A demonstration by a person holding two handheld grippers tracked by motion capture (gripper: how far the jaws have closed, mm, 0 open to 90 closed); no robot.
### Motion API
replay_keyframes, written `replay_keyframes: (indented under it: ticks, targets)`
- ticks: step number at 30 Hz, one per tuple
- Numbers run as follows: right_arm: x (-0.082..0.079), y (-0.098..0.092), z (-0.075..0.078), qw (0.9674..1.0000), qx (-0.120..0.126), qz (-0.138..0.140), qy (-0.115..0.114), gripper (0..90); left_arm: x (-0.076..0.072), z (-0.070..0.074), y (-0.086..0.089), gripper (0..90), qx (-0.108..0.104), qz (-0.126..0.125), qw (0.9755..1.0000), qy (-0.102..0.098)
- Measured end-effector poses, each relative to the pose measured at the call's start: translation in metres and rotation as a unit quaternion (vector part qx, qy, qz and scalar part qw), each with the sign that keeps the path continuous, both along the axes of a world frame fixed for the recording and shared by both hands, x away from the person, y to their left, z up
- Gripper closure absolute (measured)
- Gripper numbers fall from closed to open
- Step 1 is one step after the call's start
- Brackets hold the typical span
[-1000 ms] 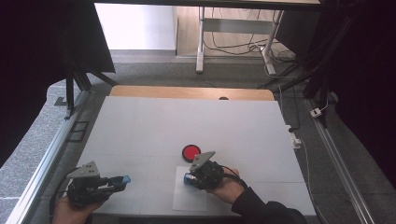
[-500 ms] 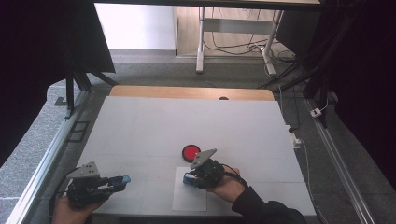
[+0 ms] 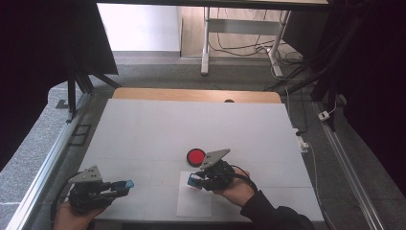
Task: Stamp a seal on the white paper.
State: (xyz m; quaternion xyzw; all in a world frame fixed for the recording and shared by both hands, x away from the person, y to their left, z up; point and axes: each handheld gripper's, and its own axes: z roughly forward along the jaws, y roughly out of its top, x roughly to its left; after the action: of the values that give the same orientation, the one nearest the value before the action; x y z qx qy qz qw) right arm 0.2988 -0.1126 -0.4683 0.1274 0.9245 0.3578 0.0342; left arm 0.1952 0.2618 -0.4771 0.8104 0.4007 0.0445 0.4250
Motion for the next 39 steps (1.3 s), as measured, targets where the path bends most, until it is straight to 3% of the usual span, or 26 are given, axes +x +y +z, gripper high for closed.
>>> replay_keyframes:
  ticks: [21, 31, 39]
  targets:
    - [0.000, -0.015, 0.028, 0.9967, 0.079, -0.014, -0.006, 70.9, 0.000, 0.000, 0.000, 68.2, 0.000, -0.001, 1.0000, 0.000]
    - [-0.003, -0.018, 0.040, 0.9945, 0.102, -0.007, -0.020, 70.9, 0.000, 0.000, 0.000, 68.2, 0.000, -0.002, 1.0000, 0.000]
    - [-0.003, -0.022, 0.045, 0.9933, 0.114, -0.008, -0.018, 70.9, 0.000, 0.000, -0.001, 68.2, 0.002, -0.003, 1.0000, 0.000]
